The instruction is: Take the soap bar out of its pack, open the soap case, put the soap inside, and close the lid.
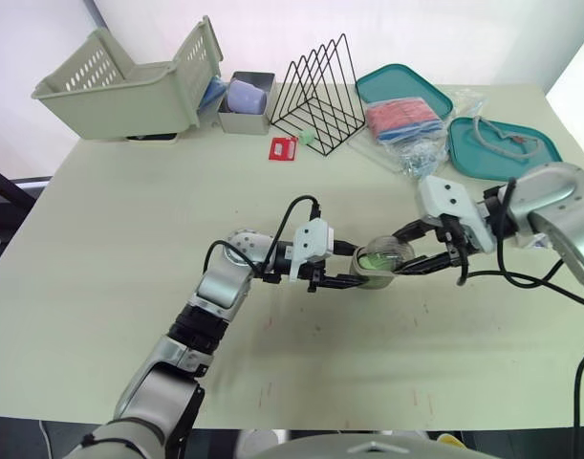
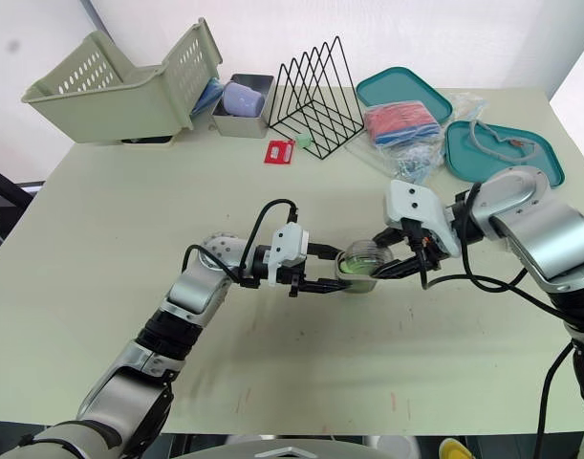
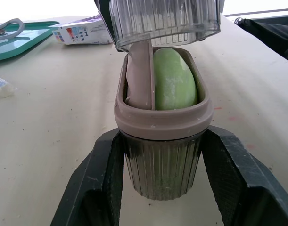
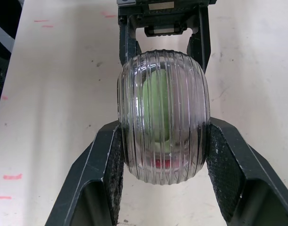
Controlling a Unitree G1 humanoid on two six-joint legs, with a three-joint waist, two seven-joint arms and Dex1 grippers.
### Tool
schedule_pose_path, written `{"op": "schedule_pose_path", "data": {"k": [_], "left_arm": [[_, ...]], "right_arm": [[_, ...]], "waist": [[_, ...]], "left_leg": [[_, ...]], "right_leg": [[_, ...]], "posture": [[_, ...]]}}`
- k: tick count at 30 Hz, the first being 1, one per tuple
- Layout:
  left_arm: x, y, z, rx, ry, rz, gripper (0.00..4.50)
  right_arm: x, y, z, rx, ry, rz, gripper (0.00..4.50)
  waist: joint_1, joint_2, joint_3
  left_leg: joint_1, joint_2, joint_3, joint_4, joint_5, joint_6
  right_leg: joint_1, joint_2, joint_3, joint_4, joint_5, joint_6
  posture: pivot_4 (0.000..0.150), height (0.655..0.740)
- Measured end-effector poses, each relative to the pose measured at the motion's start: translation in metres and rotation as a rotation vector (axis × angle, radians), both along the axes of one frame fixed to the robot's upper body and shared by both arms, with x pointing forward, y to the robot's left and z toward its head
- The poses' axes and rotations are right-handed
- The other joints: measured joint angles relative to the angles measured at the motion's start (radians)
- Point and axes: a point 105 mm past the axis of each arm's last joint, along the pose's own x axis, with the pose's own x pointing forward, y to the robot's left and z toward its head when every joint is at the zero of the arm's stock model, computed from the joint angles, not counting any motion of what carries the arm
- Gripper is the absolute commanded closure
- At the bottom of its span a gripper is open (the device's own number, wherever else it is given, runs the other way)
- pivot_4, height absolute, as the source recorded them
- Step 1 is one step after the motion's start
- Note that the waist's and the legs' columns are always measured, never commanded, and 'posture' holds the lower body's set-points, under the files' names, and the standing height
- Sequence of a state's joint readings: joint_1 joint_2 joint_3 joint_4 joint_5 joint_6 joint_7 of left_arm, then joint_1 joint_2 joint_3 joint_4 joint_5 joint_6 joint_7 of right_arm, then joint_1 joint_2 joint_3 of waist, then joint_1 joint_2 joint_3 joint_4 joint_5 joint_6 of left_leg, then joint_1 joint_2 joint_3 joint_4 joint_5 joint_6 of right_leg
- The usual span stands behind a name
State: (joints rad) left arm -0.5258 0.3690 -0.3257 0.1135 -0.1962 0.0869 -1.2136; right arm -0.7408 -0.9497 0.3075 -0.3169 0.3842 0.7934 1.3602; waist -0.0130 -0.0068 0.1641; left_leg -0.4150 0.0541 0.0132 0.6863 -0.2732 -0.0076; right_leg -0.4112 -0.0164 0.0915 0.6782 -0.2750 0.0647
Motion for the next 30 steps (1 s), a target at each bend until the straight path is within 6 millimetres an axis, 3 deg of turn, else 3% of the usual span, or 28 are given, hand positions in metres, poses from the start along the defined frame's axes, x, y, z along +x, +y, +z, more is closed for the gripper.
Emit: {"op": "schedule_pose_path", "data": {"k": [30], "left_arm": [[-0.0013, -0.0013, -0.0005, 0.007, -0.012, -0.007, 2.55]], "right_arm": [[-0.0014, 0.0061, -0.0001, -0.028, 0.018, 0.001, 2.63]], "waist": [[0.001, 0.0, 0.0]], "left_leg": [[0.0, 0.0, 0.0, 0.0, 0.0, 0.0]], "right_leg": [[0.0, 0.0, 0.0, 0.0, 0.0, 0.0]], "posture": [[0.15, 0.74]]}}
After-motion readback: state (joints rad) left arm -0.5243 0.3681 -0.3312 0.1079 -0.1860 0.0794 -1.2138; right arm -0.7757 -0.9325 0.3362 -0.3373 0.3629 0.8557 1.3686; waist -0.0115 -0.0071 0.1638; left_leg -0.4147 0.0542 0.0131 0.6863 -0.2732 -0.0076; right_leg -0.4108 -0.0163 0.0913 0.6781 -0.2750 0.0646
